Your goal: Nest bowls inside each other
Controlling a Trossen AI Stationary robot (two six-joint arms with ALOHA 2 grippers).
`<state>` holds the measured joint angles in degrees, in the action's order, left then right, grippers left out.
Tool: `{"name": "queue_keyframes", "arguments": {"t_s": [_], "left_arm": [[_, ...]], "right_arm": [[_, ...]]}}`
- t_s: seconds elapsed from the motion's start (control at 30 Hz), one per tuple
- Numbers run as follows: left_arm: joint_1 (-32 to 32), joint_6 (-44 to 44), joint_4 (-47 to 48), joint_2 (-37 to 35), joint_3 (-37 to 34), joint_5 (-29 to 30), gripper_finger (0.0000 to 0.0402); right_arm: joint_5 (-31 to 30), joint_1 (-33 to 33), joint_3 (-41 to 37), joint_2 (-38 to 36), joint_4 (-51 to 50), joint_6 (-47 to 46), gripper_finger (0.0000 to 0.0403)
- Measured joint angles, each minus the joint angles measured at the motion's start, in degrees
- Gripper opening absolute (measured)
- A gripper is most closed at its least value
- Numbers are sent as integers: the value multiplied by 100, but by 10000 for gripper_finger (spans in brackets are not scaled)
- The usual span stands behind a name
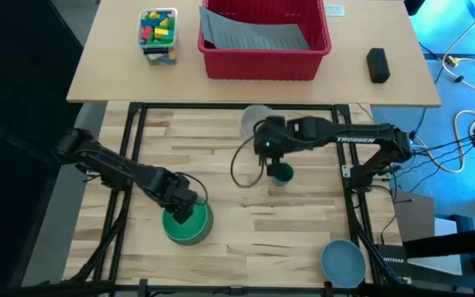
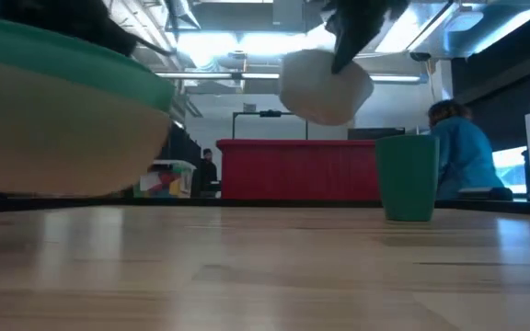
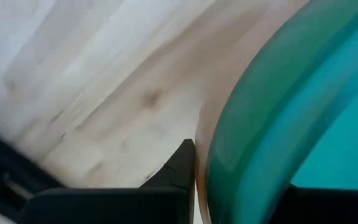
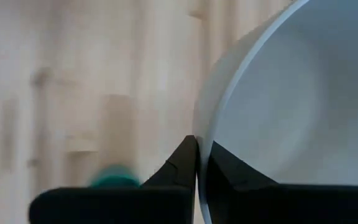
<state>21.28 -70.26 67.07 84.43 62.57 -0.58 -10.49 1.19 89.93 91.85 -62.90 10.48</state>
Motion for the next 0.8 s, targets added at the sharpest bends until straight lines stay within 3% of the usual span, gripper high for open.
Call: {"name": "queue_keyframes", "arguments": {"t_s": [0.3,0.8], "left_arm": [[426,-653,501,-369,0,1,21],[772,-1144,636,-446,2,-3,19]], "right_arm": [[598,-876,9,159,174,48,0],[1457,-1062,3,1483,641,156,0]]}}
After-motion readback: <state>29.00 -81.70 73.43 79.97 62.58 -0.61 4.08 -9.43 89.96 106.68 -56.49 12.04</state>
